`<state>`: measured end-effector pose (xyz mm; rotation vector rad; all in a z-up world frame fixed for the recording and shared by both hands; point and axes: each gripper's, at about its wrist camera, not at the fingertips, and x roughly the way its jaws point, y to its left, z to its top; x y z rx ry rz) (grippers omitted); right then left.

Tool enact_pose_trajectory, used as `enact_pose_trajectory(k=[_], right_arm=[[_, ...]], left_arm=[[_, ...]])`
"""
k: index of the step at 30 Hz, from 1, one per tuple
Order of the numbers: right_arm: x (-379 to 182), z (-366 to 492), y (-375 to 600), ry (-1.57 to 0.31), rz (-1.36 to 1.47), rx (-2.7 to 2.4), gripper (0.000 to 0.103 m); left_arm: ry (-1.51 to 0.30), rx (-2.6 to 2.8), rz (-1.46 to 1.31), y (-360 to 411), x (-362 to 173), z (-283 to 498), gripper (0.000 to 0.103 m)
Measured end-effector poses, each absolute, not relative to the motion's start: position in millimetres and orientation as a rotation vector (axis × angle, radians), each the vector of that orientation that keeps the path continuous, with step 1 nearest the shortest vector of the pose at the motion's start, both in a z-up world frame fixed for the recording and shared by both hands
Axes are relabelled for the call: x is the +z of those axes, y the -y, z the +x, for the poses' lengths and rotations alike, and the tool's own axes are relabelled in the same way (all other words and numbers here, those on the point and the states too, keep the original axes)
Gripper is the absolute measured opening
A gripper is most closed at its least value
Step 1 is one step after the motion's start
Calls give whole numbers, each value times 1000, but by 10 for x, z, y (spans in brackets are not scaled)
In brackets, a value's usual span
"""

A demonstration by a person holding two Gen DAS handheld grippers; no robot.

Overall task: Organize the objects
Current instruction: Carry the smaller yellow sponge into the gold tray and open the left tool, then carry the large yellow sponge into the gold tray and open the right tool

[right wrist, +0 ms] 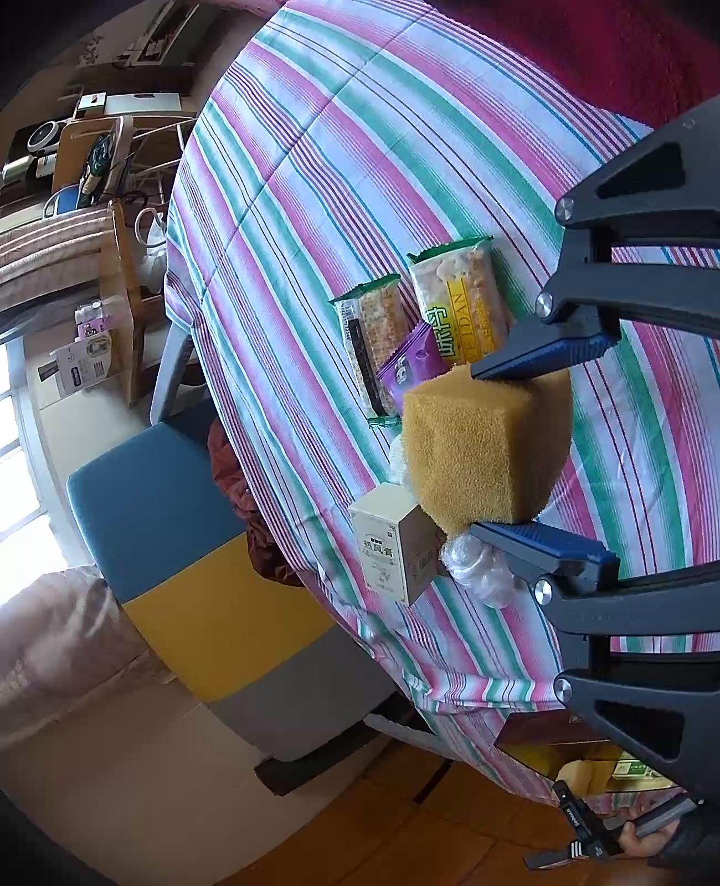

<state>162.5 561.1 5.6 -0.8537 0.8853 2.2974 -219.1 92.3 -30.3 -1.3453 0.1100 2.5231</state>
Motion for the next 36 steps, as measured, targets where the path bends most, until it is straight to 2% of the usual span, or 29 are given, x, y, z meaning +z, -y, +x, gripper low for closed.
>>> enact_pose_trajectory(k=[5, 10, 14, 17, 21, 28, 36], right_arm=[[56, 1618, -5608, -880, -859, 2295, 49], [91, 1619, -5584, -846, -853, 2295, 49], [229, 1566, -5437, -734, -848, 2332, 49], [374, 1460, -5219, -681, -855, 2394, 49], [566, 1187, -4800, -650, -876, 2532, 49], [678, 309, -3667, -661, -1147, 2842, 49], [313, -711, -2419, -726, -1569, 2938, 49]], left_arm=[[-46, 2516, -1312, -808, -230, -2139, 63], [22, 2544, -1256, -633, -48, -1986, 64], [71, 2589, -1185, -398, 145, -1726, 64], [86, 2632, -1139, -183, 243, -1455, 69], [111, 2664, -1142, 70, 222, -1175, 69], [163, 2690, -1181, 356, 50, -792, 69], [235, 2707, -1198, 528, -80, -647, 70]])
